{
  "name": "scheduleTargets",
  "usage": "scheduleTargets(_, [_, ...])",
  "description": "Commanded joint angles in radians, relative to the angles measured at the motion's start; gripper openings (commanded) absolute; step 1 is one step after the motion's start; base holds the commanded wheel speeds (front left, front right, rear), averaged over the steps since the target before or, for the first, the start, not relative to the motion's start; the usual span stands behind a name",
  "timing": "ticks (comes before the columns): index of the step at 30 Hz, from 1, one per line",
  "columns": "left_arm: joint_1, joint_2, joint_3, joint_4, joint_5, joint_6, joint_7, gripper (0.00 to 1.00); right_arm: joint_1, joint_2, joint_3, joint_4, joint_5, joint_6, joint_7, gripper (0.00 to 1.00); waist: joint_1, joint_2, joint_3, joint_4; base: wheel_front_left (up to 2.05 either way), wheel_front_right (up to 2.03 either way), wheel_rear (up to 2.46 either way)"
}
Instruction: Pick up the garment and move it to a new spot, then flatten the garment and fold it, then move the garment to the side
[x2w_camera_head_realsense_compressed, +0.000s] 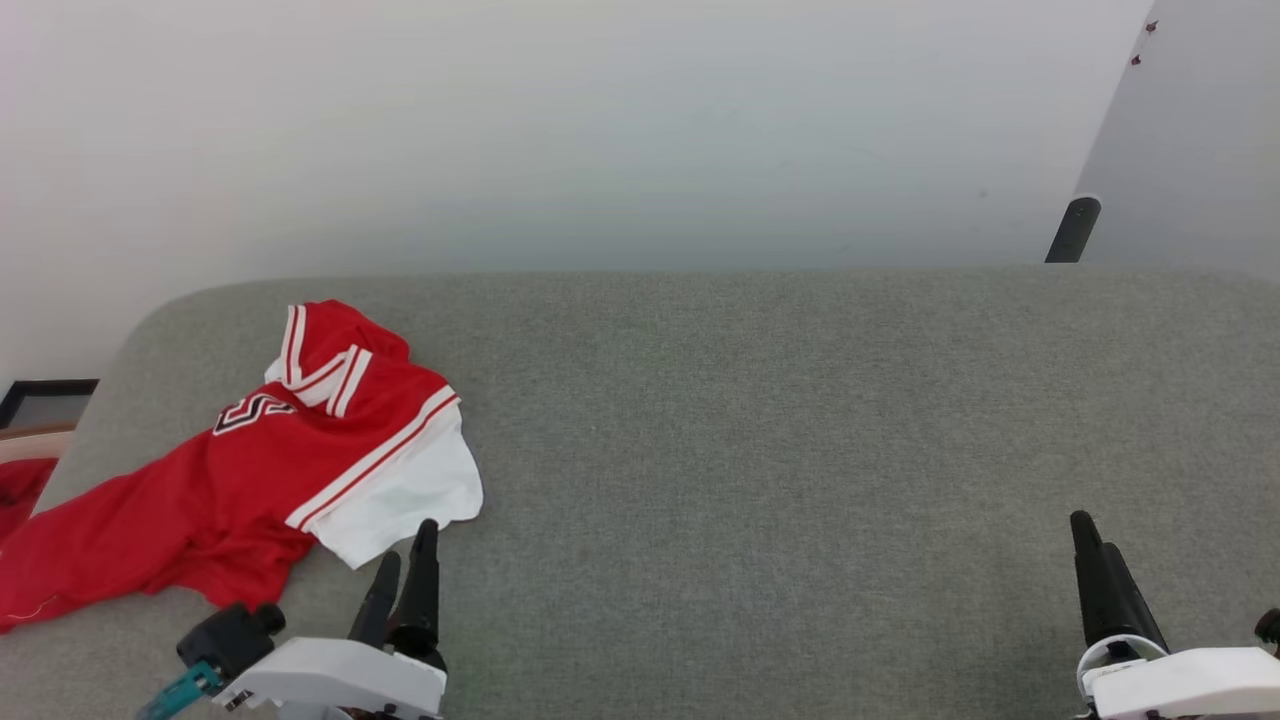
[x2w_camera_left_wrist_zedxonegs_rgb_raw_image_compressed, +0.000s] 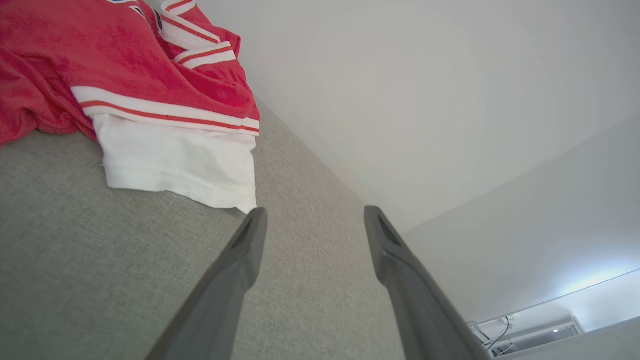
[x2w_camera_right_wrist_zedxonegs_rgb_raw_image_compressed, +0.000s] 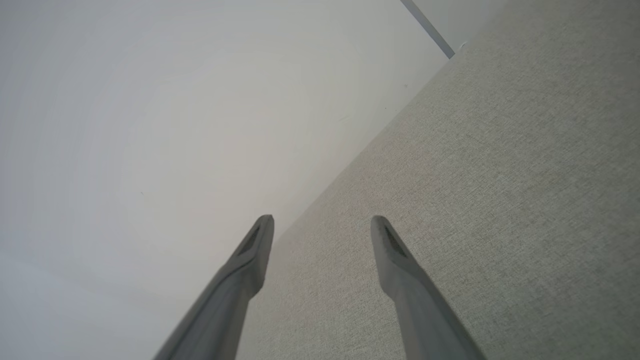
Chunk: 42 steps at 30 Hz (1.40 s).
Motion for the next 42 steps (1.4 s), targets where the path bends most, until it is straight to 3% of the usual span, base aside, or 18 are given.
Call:
scheduleTargets(1, [-0.019,0.009,-0.005,-0.015,0.038,0.004,-0.006,1.00,-0.001,-0.008,0.003,-0.012,-0.038,0.001,-0.008,1.00,0.0000,0.0000,-0.001,0.000,0.00,0.00,0.00])
scheduleTargets(17, [-0.007,0.051,-0.041,-0.070,0.446,0.042,-0.053,1.00,0.010,0.007,-0.012,-0.006,-0.452,0.001,-0.053,1.00,0.0000,0.0000,-0.016,0.004,0.00,0.00,0.00])
scheduleTargets(42, [0.012,0.053,-0.038,-0.096,0.718,0.047,-0.111,1.00,0.020,0.010,-0.006,0.002,-0.715,0.001,-0.112,1.00,0.0000,0.0000,-0.042,0.010,0.00,0.00,0.00])
